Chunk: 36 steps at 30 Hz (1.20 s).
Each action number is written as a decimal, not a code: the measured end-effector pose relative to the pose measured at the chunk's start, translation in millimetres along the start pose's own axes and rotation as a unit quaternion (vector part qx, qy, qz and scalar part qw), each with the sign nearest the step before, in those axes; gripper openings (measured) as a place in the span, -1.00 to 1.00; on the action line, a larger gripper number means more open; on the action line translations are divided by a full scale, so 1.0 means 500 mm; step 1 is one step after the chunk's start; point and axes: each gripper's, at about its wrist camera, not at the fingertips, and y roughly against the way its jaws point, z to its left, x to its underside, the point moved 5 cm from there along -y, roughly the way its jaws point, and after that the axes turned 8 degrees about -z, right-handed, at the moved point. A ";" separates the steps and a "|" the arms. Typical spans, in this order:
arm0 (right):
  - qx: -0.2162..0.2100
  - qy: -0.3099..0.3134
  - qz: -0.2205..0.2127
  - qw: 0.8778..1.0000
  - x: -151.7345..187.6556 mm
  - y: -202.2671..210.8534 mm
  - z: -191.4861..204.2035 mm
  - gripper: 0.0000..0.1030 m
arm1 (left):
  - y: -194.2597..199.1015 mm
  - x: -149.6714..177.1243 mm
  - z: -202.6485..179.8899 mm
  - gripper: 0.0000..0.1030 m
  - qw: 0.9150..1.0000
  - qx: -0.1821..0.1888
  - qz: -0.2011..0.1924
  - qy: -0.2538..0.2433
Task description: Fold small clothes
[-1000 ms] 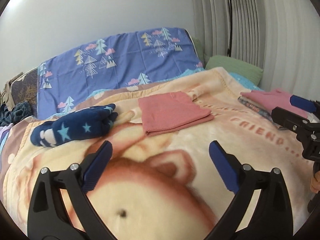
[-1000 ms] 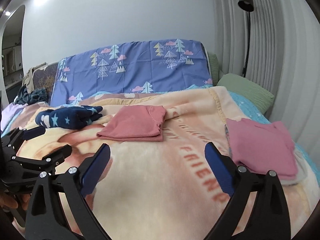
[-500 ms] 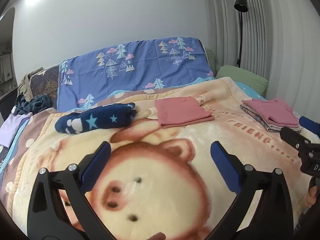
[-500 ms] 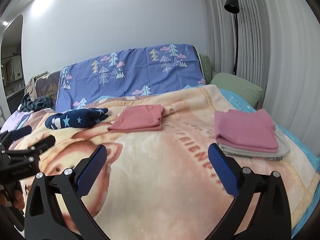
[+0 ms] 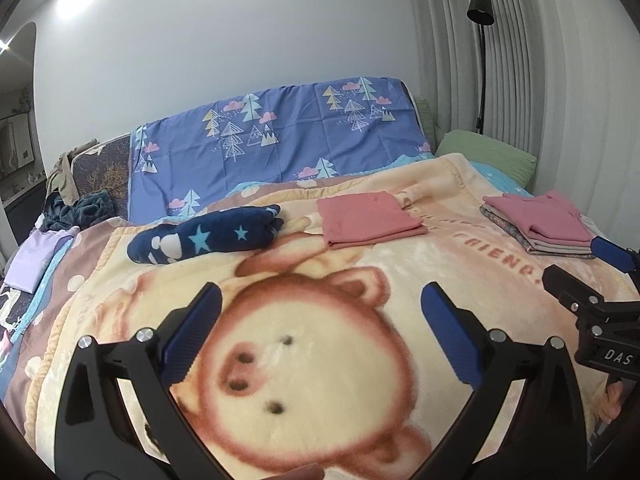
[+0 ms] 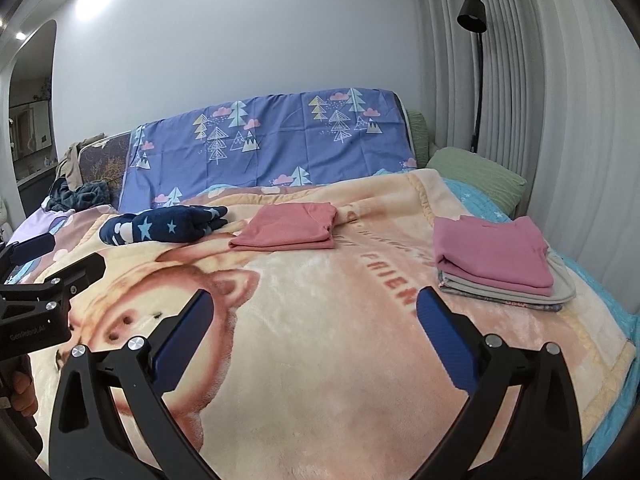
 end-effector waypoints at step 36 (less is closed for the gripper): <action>0.004 0.009 0.026 1.000 0.029 -0.010 -0.001 0.97 | -0.025 0.067 -0.014 0.96 0.995 0.046 0.082 0.042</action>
